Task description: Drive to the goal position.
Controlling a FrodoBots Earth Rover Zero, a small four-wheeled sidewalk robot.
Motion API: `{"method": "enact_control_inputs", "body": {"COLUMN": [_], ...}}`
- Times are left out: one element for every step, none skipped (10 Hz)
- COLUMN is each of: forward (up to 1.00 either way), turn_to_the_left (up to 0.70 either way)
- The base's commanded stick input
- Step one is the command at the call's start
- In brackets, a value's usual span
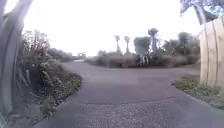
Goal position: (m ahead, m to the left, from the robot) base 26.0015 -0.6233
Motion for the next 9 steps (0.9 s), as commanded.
{"method": "enact_control_inputs", "body": {"forward": [0.7, 0.7, 0.7, 0.7, 0.7, 0.7, 0.7, 0.7, 0.7], "turn_to_the_left": [0.0, 0.0, 0.0, 0.0, 0.0, 0.0, 0.0, 0.0, 0.0]}}
